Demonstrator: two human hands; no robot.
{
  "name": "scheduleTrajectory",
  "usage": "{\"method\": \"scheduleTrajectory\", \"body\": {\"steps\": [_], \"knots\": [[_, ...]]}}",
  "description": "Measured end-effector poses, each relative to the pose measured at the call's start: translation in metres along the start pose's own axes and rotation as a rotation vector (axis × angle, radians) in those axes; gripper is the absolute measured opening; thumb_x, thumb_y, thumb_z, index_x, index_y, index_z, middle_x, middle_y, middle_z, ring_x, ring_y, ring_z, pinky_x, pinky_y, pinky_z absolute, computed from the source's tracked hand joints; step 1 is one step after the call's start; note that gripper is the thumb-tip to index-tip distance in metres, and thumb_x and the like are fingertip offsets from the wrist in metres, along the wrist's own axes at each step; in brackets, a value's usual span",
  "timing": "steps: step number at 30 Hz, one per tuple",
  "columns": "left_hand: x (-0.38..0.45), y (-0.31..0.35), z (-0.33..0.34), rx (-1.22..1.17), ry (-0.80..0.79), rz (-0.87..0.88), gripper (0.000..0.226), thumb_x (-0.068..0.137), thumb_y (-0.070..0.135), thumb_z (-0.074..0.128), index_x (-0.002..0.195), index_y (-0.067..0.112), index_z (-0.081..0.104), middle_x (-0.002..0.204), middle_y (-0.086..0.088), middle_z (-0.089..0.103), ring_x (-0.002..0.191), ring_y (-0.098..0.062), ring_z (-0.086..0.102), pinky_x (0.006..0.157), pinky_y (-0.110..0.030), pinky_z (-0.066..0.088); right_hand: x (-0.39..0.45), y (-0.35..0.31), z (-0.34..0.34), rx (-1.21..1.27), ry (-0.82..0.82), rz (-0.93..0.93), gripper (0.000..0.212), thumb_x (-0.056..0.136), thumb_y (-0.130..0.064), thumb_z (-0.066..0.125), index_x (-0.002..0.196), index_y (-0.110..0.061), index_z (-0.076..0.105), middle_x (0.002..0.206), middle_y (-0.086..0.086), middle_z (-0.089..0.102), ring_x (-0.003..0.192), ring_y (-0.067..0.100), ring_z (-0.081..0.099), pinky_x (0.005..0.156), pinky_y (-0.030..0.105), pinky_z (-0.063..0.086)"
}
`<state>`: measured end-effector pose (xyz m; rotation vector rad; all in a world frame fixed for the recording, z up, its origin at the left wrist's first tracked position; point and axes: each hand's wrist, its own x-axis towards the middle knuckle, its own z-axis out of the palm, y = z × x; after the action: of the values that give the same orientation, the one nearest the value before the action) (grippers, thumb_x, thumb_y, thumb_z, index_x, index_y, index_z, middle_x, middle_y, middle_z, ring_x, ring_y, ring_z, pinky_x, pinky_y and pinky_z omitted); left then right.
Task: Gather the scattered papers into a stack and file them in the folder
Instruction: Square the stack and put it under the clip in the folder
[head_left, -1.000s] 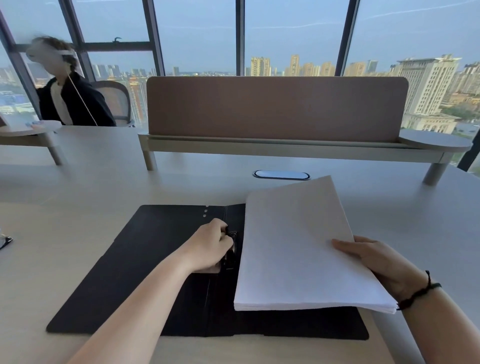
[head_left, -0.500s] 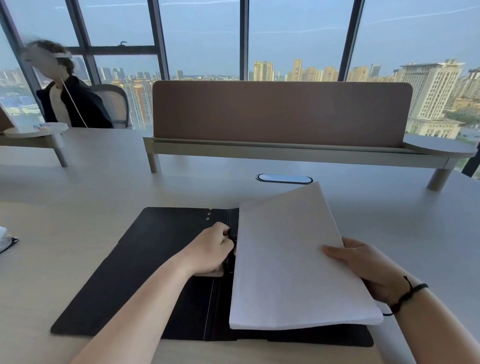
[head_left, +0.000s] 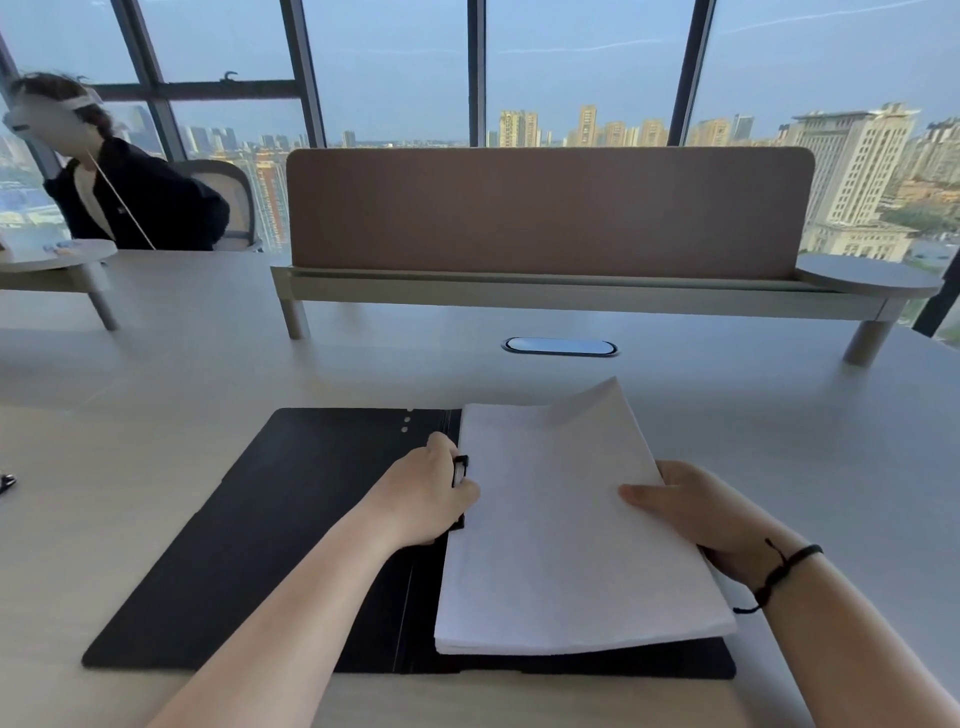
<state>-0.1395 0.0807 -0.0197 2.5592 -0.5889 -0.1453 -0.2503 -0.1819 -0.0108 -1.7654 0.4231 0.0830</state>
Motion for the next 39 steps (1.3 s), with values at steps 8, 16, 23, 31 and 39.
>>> {"method": "scheduleTrajectory", "body": {"steps": [8,16,23,31,39], "knots": [[-0.002,0.001,0.005,0.037,0.055,0.033,0.038,0.095,0.030,0.052,0.124,0.007,0.044,0.068,0.004,0.052,0.055,-0.009,0.047,0.048,-0.024,0.033,-0.001,0.001,0.008,-0.128,0.039,-0.053,0.017,0.096,-0.012,0.063,0.107,-0.002,0.072,0.100,0.015,0.079,0.092,0.035,0.075,0.083,0.044,0.061],[-0.001,-0.009,0.014,0.005,0.165,0.042,0.039,0.090,0.037,0.056,0.121,0.013,0.050,0.064,0.008,0.052,0.054,-0.009,0.048,0.051,-0.026,0.035,0.000,0.007,0.004,-0.299,0.380,-0.238,0.014,0.093,-0.025,0.065,0.085,-0.034,0.072,0.076,0.013,0.078,0.074,0.034,0.074,0.072,0.045,0.059],[0.004,-0.017,0.021,-0.072,0.265,0.038,0.027,0.089,0.041,0.060,0.103,0.018,0.055,0.059,0.007,0.049,0.050,-0.014,0.046,0.049,-0.029,0.037,0.001,0.019,0.006,-0.574,0.526,-0.235,0.012,0.088,-0.019,0.068,0.085,-0.016,0.079,0.084,0.001,0.077,0.084,0.026,0.070,0.072,0.031,0.051],[0.009,-0.021,0.025,-0.003,0.324,0.070,0.036,0.090,0.057,0.057,0.099,0.023,0.058,0.075,0.008,0.055,0.072,-0.015,0.059,0.058,-0.030,0.042,-0.004,0.022,0.030,-0.967,0.602,-0.205,0.020,0.091,-0.040,0.054,0.085,-0.024,0.065,0.095,-0.004,0.058,0.093,0.025,0.063,0.066,0.032,0.045],[0.001,-0.028,0.015,-0.112,0.335,0.069,0.035,0.091,0.060,0.053,0.098,0.027,0.064,0.088,0.013,0.064,0.087,-0.009,0.063,0.075,-0.035,0.055,-0.015,0.023,0.043,-1.145,0.518,-0.393,0.042,0.085,-0.057,0.057,0.111,-0.028,0.073,0.130,0.000,0.065,0.114,0.025,0.064,0.090,0.041,0.050]]}}
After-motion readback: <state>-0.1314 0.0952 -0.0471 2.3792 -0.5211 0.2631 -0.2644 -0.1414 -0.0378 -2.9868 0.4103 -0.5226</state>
